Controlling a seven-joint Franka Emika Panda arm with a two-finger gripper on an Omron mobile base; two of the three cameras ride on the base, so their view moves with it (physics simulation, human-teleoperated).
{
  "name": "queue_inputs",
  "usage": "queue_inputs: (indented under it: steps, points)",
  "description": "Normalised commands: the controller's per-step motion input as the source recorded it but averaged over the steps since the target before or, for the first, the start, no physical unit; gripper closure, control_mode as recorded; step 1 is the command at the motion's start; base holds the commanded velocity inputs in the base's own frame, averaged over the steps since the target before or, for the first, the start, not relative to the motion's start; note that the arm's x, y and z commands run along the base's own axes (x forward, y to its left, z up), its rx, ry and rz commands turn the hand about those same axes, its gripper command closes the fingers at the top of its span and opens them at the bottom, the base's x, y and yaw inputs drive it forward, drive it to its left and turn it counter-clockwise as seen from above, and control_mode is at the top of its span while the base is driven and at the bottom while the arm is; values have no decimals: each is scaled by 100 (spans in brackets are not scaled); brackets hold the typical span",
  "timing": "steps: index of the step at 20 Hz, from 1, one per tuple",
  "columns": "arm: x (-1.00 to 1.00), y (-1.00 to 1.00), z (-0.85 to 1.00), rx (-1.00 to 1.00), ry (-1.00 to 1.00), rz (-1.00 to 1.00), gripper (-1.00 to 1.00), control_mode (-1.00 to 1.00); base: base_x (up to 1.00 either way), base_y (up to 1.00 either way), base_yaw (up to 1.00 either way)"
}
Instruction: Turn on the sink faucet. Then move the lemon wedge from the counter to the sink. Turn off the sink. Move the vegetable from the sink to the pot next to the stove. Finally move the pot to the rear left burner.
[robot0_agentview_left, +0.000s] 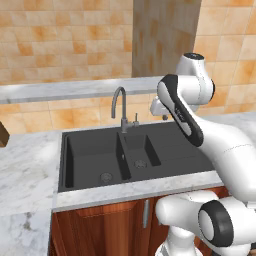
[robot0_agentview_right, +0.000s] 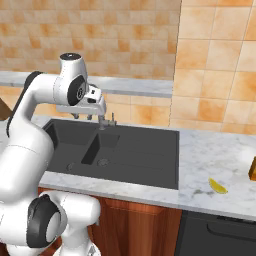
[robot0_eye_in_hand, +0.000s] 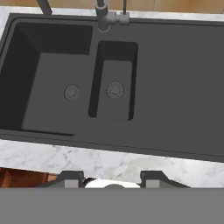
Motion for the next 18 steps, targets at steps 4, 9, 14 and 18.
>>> queue_inputs:
  steps: [4, 9, 14, 18]
  points:
    - [0, -5, 0, 0, -8, 1, -100, -100, 0, 0, 0]
    - [-5, -18, -16, 5, -10, 7, -100, -100, 0, 0, 0]
    - [-1, -27, -19, 11, -7, 19, -100, -100, 0, 0, 0]
    - [44, -24, -9, 14, -8, 26, -100, -100, 0, 0, 0]
